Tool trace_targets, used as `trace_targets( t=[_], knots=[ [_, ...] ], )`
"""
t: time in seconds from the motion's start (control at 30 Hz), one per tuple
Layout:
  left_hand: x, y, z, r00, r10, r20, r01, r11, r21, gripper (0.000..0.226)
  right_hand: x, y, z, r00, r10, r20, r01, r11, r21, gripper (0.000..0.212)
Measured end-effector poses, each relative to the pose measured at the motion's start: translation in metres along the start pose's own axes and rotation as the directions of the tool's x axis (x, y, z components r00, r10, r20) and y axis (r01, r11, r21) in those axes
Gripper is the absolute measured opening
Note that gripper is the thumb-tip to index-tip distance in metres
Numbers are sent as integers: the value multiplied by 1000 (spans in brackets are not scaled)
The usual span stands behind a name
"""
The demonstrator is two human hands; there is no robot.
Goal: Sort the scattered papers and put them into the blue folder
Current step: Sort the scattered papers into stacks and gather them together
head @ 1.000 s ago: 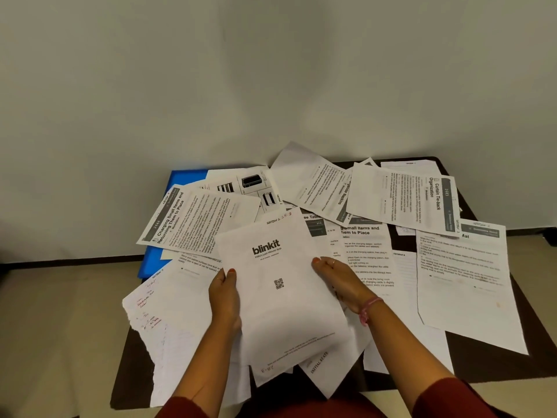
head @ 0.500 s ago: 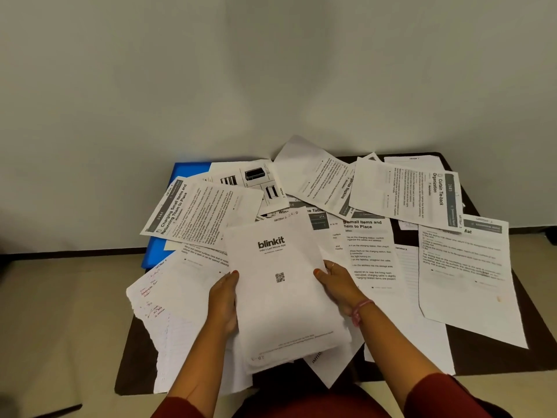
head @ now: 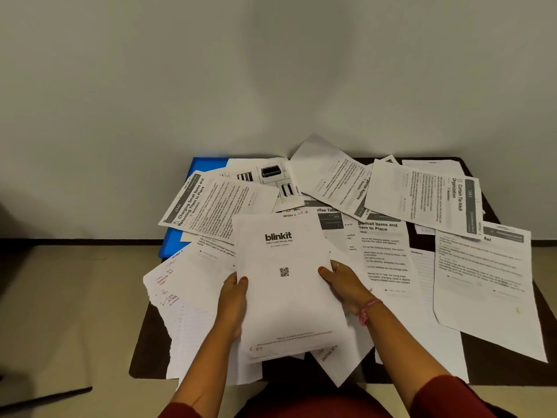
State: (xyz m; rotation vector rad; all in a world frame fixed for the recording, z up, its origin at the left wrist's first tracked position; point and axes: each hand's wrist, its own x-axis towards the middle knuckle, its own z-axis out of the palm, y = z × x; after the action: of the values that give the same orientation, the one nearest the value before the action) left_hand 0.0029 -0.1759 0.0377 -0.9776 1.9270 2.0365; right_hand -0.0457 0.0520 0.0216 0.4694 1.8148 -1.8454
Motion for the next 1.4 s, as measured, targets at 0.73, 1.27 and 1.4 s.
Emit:
trace_targets(
  t=[0.73,1.27,1.4],
  knots=[
    [19,10,-25,991,-30,-134,2,979,-205,22,36,-32,39,999,-29,-19,30,998,61,24],
    [130,68,-80,935,-146,-325,16,928,-371,33,110,-86,58,999,43,-6,-43,995,88,38],
    [153,76,-81,924,-159,-349,33,940,-340,22,118,-85,65,998,60,-7,-59,992,111,36]
  ],
)
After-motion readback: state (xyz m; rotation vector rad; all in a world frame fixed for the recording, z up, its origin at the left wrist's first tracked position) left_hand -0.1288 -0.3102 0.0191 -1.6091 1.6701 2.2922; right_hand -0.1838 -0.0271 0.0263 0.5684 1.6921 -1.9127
